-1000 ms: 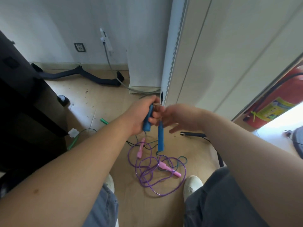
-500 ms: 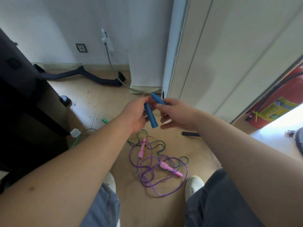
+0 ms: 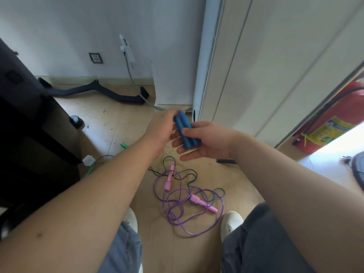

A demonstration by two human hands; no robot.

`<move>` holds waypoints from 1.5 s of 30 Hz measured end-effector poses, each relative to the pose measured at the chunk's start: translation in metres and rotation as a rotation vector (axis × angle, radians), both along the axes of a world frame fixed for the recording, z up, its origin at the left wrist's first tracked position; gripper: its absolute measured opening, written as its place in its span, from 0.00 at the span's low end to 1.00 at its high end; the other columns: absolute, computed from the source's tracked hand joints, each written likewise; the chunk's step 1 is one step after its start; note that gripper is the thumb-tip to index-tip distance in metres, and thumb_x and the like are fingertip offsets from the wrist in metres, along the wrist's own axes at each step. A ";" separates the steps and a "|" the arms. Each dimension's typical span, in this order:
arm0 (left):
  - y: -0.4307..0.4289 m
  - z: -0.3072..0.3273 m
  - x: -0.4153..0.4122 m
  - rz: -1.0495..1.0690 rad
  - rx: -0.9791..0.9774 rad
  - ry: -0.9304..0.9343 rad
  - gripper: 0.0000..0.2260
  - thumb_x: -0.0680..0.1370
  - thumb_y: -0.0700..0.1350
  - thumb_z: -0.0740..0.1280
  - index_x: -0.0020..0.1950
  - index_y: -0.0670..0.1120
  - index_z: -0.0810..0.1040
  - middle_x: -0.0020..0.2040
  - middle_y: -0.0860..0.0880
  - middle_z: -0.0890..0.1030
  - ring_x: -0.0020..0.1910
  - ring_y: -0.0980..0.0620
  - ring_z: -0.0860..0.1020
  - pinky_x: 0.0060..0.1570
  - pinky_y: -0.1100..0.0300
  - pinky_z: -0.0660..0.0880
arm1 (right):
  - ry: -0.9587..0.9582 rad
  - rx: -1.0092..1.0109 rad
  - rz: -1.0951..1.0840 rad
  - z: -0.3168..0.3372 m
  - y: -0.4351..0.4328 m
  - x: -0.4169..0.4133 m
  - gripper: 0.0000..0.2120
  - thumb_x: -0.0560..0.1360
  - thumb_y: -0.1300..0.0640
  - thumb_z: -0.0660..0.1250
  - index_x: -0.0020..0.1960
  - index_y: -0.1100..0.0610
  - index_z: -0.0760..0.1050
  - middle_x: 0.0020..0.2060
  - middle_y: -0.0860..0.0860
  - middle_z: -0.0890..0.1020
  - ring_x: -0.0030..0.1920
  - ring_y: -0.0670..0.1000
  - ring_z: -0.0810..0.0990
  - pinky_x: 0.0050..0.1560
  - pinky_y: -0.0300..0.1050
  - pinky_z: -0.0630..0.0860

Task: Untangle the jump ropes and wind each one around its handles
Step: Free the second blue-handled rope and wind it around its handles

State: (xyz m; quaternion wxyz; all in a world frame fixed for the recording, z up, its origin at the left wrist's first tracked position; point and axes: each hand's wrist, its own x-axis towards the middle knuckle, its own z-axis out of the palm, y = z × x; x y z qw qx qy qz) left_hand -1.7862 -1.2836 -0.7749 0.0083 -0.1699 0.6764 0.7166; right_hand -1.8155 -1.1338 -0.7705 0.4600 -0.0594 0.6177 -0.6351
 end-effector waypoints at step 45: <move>-0.019 0.023 0.022 -0.925 -1.519 0.288 0.13 0.83 0.54 0.59 0.45 0.50 0.79 0.37 0.50 0.78 0.38 0.50 0.78 0.38 0.52 0.73 | 1.148 0.832 0.589 -0.013 0.004 0.008 0.08 0.83 0.53 0.59 0.52 0.56 0.73 0.46 0.54 0.79 0.48 0.58 0.77 0.45 0.47 0.69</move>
